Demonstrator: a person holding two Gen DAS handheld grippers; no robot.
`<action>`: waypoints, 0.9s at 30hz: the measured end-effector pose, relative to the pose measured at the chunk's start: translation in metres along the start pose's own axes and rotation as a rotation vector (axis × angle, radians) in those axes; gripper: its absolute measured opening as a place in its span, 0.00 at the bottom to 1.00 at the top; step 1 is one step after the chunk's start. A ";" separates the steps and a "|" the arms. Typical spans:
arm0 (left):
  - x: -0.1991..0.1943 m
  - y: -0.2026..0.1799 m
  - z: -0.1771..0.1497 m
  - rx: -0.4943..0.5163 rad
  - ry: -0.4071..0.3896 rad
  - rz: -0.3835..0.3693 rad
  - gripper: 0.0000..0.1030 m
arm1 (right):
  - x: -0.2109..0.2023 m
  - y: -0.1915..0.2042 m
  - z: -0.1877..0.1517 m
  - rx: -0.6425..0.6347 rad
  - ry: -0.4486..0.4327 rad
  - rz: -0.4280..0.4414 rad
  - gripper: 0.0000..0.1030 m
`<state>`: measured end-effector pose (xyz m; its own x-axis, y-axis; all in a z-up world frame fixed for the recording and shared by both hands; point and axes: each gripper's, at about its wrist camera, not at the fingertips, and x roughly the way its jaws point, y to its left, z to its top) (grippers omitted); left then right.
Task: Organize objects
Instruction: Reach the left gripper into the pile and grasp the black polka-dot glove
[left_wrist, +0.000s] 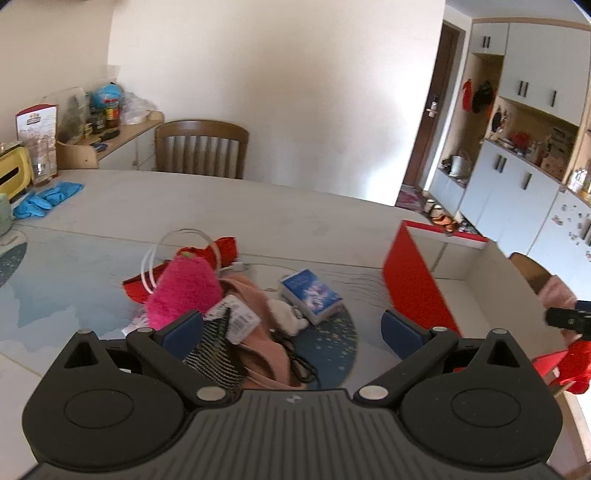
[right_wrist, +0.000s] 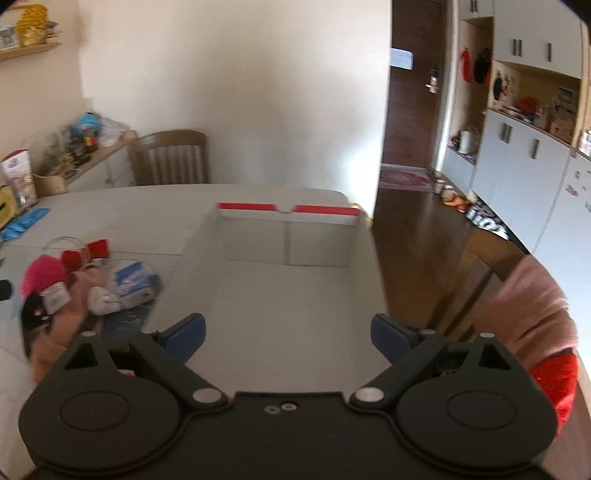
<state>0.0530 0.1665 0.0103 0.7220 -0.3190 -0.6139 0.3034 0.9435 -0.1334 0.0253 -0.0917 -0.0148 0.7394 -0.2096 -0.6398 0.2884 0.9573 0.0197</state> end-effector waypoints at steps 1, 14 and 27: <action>0.003 0.003 0.001 -0.003 0.002 0.008 1.00 | 0.002 -0.004 0.001 0.007 0.004 -0.011 0.93; 0.052 0.034 -0.016 0.042 0.093 0.132 0.99 | 0.046 -0.058 0.007 0.121 0.106 -0.141 0.85; 0.067 0.050 -0.039 0.034 0.154 0.126 0.59 | 0.073 -0.062 0.004 0.117 0.211 -0.132 0.55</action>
<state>0.0925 0.1957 -0.0676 0.6526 -0.1781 -0.7365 0.2393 0.9707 -0.0226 0.0639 -0.1670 -0.0601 0.5513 -0.2734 -0.7882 0.4514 0.8923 0.0062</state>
